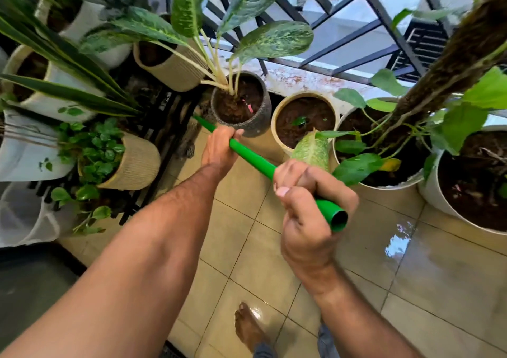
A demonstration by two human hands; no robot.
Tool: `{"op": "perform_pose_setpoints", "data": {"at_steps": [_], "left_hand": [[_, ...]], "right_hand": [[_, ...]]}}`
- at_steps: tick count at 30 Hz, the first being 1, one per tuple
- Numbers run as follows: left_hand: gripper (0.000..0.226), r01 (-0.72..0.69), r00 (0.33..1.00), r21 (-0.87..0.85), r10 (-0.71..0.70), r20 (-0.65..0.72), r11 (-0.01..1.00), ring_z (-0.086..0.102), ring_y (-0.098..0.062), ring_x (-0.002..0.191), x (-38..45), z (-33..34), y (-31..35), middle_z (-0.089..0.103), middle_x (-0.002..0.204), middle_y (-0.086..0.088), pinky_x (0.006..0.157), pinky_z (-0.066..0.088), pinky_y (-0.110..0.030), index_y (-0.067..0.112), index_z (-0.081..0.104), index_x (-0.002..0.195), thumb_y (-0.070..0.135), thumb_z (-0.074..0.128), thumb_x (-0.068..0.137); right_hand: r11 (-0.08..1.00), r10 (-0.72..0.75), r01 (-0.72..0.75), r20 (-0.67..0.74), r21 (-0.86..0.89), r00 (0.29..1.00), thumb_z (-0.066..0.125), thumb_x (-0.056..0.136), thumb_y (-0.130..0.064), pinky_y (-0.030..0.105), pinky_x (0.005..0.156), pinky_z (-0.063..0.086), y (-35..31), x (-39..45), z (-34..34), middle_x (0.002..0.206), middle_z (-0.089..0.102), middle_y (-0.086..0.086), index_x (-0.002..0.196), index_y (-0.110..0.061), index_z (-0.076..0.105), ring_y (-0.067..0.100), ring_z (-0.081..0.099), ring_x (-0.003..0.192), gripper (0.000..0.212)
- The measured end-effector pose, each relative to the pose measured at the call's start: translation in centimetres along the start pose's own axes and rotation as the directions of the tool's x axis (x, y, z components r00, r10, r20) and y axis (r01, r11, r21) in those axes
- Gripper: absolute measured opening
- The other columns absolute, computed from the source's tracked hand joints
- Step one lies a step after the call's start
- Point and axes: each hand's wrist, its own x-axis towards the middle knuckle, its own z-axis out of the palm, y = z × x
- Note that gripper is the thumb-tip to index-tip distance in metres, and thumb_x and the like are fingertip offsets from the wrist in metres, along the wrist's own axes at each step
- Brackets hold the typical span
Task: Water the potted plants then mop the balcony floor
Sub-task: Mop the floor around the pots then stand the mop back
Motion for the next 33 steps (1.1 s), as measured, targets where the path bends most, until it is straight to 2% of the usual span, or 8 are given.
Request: {"op": "perform_pose_setpoints", "data": {"at_steps": [4,11,15,18,23,26,29,33], "left_hand": [[0.042,-0.042,0.999,0.020,0.042,0.013,0.999,0.056,-0.037,0.080,0.4,0.2,-0.1,0.050,0.078,-0.005,0.068,0.033,-0.041,0.015,0.046,0.070,0.038,0.048,0.105],[0.048,0.023,1.000,-0.001,-0.023,0.018,1.000,0.061,-0.036,0.083,-1.6,-0.9,-0.5,0.064,0.088,-0.012,0.075,0.050,-0.051,0.007,0.060,0.081,0.044,0.043,0.107],[0.048,0.026,0.999,0.015,-0.027,0.022,1.000,0.059,-0.033,0.073,-2.8,-1.8,-0.2,0.061,0.079,-0.008,0.062,0.043,-0.041,0.011,0.054,0.073,0.044,0.044,0.106],[0.044,0.053,0.999,0.024,-0.054,0.001,0.998,0.052,-0.028,0.068,-4.4,-2.3,-0.3,0.055,0.074,-0.003,0.061,0.034,-0.035,0.017,0.049,0.070,0.042,0.046,0.106],[0.044,0.123,0.992,0.018,-0.123,-0.013,0.992,0.057,-0.026,0.068,-8.2,-2.5,-1.1,0.063,0.077,-0.005,0.057,0.040,-0.035,0.016,0.058,0.075,0.045,0.046,0.105],[0.041,0.161,0.987,0.047,-0.160,-0.027,0.986,0.050,-0.021,0.063,-10.7,-2.7,-2.0,0.057,0.071,-0.001,0.056,0.040,-0.033,0.017,0.062,0.079,0.043,0.046,0.106],[0.039,0.208,0.978,0.051,-0.207,-0.014,0.977,0.041,-0.007,0.049,-13.5,-2.9,-3.0,0.047,0.061,0.009,0.040,0.033,-0.015,0.018,0.064,0.081,0.042,0.046,0.106],[0.040,0.279,0.960,-0.022,-0.279,-0.004,0.960,0.042,-0.002,0.048,-17.5,-3.8,-3.3,0.045,0.058,0.010,0.031,0.028,-0.016,0.021,0.062,0.079,0.045,0.045,0.106]], "right_hand": [[1.000,0.007,-0.006,-0.035,0.009,0.999,0.052,0.071,0.010,0.046,0.053,0.026,0.3,-0.5,0.2,0.055,0.030,0.002,0.055,-0.011,0.031,0.029,0.029,0.048,0.034],[0.999,0.013,-0.011,-0.050,0.042,0.999,0.054,0.066,0.008,0.034,0.057,0.030,0.2,-0.1,1.1,0.056,0.036,-0.007,0.052,-0.010,0.033,0.022,0.031,0.047,0.031],[0.999,-0.017,0.020,-0.050,0.046,0.999,0.052,0.064,0.008,0.033,0.058,0.031,-0.4,0.4,1.6,0.054,0.039,-0.007,0.056,-0.018,0.043,0.022,0.034,0.047,0.029],[1.000,-0.021,0.021,-0.028,0.021,0.999,0.050,0.064,0.007,0.034,0.058,0.031,-1.0,-0.2,2.0,0.053,0.039,-0.006,0.055,-0.020,0.043,0.023,0.035,0.045,0.029],[0.999,0.029,-0.027,-0.052,0.028,0.998,0.051,0.064,0.006,0.033,0.057,0.030,-2.1,-2.4,2.6,0.050,0.033,-0.005,0.053,-0.020,0.040,0.022,0.031,0.046,0.030],[0.997,0.062,-0.060,-0.049,0.041,0.997,0.048,0.063,0.009,0.031,0.057,0.029,-2.8,-4.3,3.1,0.050,0.028,-0.003,0.051,-0.016,0.034,0.021,0.027,0.045,0.031],[0.994,0.104,-0.103,-0.040,0.022,0.994,0.043,0.063,0.017,0.031,0.056,0.028,-4.0,-6.4,3.9,0.050,0.029,-0.002,0.051,-0.018,0.038,0.021,0.027,0.047,0.037],[0.989,0.148,-0.148,0.010,-0.016,0.989,0.043,0.064,0.018,0.034,0.055,0.026,-6.7,-8.4,5.0,0.049,0.026,0.001,0.049,-0.012,0.032,0.022,0.025,0.046,0.035]]}}
